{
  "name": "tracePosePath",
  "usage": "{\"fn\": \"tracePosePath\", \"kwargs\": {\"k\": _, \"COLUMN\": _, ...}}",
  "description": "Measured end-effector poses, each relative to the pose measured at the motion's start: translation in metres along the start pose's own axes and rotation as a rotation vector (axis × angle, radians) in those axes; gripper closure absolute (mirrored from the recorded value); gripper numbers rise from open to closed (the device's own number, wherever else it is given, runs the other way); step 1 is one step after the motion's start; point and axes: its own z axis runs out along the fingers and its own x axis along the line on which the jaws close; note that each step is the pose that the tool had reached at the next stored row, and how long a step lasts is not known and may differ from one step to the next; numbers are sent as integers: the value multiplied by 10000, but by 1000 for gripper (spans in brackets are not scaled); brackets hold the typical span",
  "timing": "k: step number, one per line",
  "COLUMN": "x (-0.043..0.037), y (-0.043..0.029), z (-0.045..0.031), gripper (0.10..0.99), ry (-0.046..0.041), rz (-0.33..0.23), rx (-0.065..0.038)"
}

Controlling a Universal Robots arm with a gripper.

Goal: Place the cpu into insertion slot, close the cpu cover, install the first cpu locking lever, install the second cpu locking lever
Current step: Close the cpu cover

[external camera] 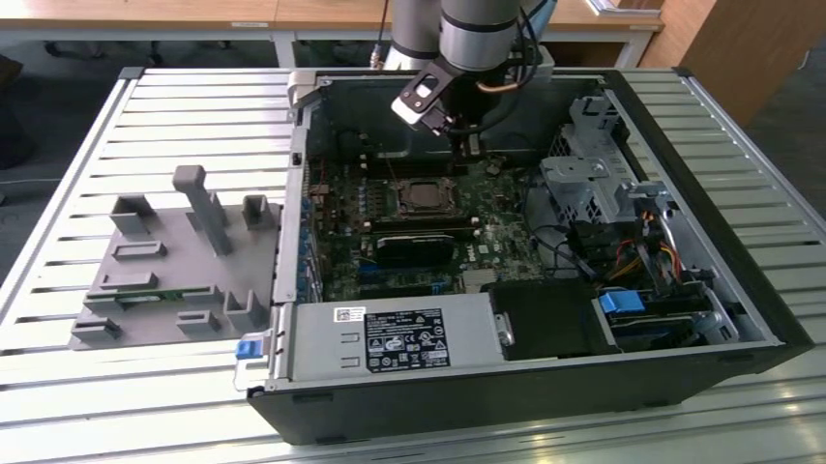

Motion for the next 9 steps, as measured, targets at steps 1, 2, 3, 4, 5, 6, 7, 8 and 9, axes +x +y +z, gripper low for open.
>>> {"fn": "tracePosePath", "kwargs": {"k": 1, "x": 0, "y": -9, "z": 0, "gripper": 980, "ry": 0, "rz": 0, "rx": 0}}
{"fn": "tracePosePath", "kwargs": {"k": 2, "x": -1, "y": -17, "z": 0, "gripper": 980, "ry": 0, "rz": -1, "rx": 0}}
{"fn": "tracePosePath", "kwargs": {"k": 3, "x": -1, "y": -25, "z": 0, "gripper": 980, "ry": 1, "rz": -1, "rx": 0}}
{"fn": "tracePosePath", "kwargs": {"k": 4, "x": -1, "y": -35, "z": 0, "gripper": 980, "ry": 0, "rz": -1, "rx": 0}}
{"fn": "tracePosePath", "kwargs": {"k": 5, "x": -2, "y": -43, "z": 0, "gripper": 980, "ry": 0, "rz": -1, "rx": 0}}
{"fn": "tracePosePath", "kwargs": {"k": 6, "x": -2, "y": -51, "z": 0, "gripper": 980, "ry": 1, "rz": -1, "rx": 0}}
{"fn": "tracePosePath", "kwargs": {"k": 7, "x": -2, "y": -58, "z": 0, "gripper": 980, "ry": 0, "rz": -1, "rx": 0}}
{"fn": "tracePosePath", "kwargs": {"k": 8, "x": -2, "y": -66, "z": 0, "gripper": 980, "ry": -1, "rz": 0, "rx": 0}}
{"fn": "tracePosePath", "kwargs": {"k": 9, "x": -2, "y": -73, "z": 0, "gripper": 980, "ry": 0, "rz": 0, "rx": 0}}
